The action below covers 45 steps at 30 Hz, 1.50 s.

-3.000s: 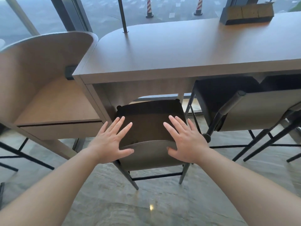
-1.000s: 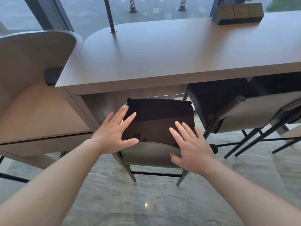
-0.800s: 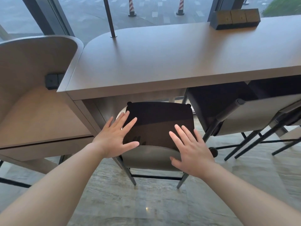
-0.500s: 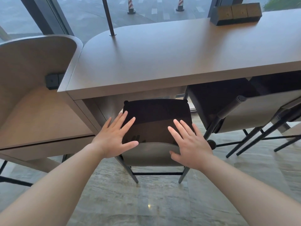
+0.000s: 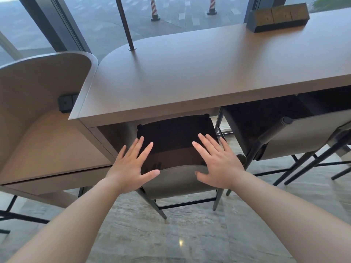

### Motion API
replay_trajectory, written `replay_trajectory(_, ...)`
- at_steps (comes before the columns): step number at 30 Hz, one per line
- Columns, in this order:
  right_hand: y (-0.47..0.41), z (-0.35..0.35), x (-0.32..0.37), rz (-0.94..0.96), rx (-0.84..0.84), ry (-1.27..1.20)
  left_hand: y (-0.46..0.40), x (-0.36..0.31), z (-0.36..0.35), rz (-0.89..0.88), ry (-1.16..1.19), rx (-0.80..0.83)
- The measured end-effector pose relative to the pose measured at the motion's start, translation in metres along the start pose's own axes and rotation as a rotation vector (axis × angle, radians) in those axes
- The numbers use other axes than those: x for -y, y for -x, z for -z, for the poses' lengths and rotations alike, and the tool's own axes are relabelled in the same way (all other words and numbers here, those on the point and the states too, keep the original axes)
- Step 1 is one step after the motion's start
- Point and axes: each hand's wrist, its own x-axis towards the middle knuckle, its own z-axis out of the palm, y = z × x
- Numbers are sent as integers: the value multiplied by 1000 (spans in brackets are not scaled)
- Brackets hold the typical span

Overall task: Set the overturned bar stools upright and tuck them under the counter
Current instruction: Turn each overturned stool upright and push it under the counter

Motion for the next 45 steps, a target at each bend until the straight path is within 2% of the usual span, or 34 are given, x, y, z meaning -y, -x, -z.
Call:
replay_trajectory(10,0,-3,-13,-20,-31,-15,-6,-11,-2,-21,-26,-26)
replay_trajectory(15,0,-5,-16,-93,-14,-83,0,-17,-4,-198,-213,-215)
replay_trajectory(19,-2,-5,-18,-129,13,-126,-6,-20,0,-130,-243,-288)
replay_trajectory(29,3,-6,-31,-133,23,-115,-26,-28,9,-128,-253,-283)
replay_trajectory(37,-2,-8,-34,-142,14,-95,-53,-17,15,-141,-291,-213)
replay_trajectory(45,-10,-9,-19,-91,35,-95,-57,9,7,-168,-194,-124)
